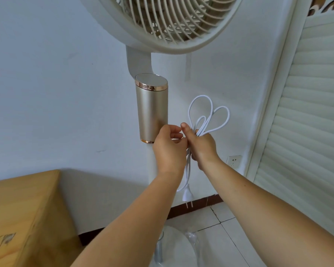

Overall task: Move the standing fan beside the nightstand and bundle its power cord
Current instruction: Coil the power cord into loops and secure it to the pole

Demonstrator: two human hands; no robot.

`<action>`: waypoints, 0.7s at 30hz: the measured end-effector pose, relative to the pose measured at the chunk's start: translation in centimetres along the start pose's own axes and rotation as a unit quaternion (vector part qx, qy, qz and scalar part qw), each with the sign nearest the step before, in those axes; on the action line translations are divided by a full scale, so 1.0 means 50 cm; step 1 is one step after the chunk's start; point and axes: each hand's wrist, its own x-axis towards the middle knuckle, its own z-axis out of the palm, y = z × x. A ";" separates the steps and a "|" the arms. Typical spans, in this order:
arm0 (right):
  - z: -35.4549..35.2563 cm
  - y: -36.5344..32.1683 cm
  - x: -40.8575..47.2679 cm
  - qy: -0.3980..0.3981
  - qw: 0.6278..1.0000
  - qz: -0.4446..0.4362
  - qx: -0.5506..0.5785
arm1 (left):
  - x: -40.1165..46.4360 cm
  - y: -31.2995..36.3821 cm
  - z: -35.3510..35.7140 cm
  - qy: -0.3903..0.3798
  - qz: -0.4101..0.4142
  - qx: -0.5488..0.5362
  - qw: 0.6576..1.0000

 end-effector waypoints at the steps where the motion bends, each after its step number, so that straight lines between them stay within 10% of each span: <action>1: 0.002 0.000 0.000 0.002 1.000 0.000 0.004 | -0.004 -0.002 0.001 0.011 0.002 -0.010 1.000; 9: 0.014 0.000 -0.013 0.005 0.999 0.021 0.027 | -0.055 -0.037 0.009 0.047 -0.028 -0.096 0.994; 21: 0.017 -0.010 -0.030 0.007 0.999 0.037 0.037 | -0.063 -0.063 -0.009 -0.026 0.101 0.096 0.990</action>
